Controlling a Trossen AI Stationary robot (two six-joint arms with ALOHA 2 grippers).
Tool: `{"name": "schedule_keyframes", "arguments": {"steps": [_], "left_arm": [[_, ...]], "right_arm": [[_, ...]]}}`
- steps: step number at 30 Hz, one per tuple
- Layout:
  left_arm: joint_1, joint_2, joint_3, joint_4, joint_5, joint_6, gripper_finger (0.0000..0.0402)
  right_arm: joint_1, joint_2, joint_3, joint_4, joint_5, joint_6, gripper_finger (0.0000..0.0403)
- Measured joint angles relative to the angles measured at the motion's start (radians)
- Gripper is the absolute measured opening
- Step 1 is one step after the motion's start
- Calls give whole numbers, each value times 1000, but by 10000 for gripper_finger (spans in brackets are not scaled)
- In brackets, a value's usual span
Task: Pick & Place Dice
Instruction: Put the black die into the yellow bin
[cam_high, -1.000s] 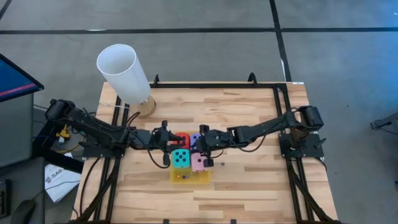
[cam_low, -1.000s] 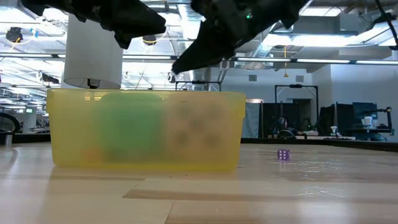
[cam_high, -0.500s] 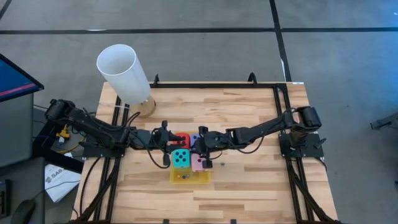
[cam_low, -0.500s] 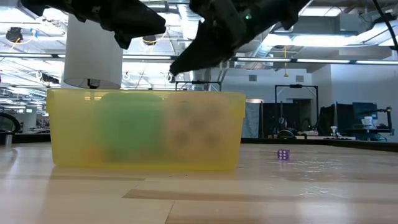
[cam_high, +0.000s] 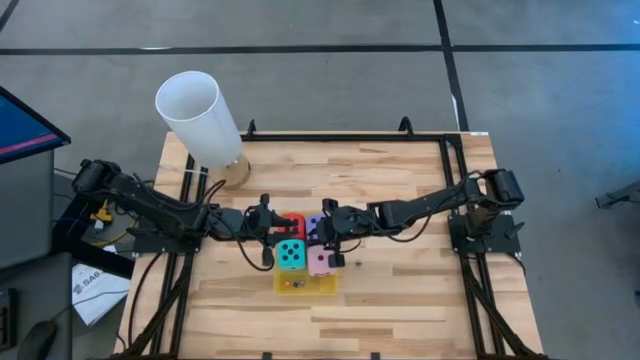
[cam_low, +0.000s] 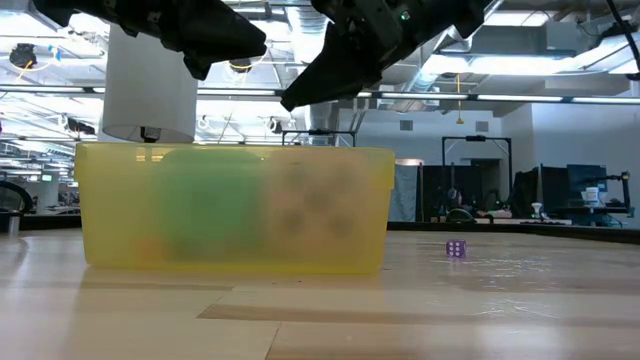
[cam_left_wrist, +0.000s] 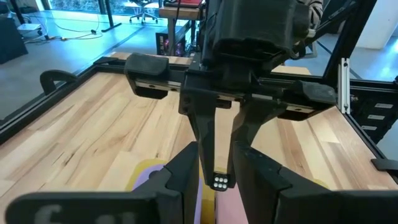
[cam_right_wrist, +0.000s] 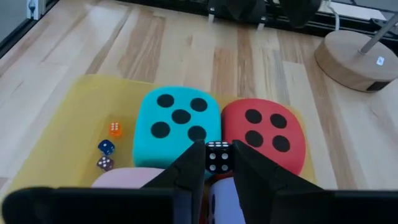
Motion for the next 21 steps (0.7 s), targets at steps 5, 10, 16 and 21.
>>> {"name": "schedule_keyframes", "arguments": {"steps": [5,10,16,21], "left_arm": [[0,0,0,0,0,0,90],[0,0,0,0,0,0,90],[0,0,0,-18,0,0,90],[0,0,0,2,0,0,90]], "right_arm": [[-1,0,0,13,0,0,74],[0,0,0,17,0,0,74],[0,0,0,18,0,0,74],[0,0,0,18,0,0,74]]}}
